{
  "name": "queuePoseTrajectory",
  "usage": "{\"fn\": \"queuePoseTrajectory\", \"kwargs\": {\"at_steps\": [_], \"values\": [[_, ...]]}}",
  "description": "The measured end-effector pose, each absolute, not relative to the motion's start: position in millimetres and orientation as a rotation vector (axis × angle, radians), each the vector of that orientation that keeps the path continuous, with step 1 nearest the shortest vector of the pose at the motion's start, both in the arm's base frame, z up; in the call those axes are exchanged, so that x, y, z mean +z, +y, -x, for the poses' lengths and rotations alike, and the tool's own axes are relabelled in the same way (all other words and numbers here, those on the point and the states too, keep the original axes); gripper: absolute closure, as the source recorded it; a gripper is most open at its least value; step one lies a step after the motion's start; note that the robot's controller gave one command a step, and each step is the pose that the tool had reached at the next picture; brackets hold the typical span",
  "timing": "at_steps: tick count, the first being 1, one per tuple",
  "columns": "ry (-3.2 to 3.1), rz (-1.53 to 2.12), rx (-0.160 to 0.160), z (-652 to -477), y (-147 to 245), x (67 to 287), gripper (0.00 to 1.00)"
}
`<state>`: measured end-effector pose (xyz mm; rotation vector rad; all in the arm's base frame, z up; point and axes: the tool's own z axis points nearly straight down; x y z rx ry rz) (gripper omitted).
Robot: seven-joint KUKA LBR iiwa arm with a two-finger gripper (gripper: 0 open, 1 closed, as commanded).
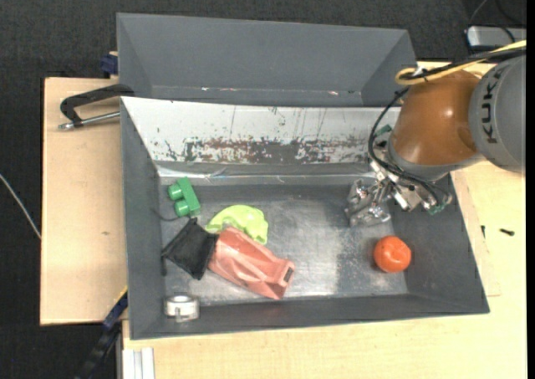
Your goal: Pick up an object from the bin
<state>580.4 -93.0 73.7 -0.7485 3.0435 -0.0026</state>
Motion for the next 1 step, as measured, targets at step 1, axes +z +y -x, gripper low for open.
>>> {"fn": "queuePoseTrajectory", "kwargs": {"at_steps": [1], "values": [[3.091,0.473,-0.003,-595.0,-85.5,164.5,0.00]]}}
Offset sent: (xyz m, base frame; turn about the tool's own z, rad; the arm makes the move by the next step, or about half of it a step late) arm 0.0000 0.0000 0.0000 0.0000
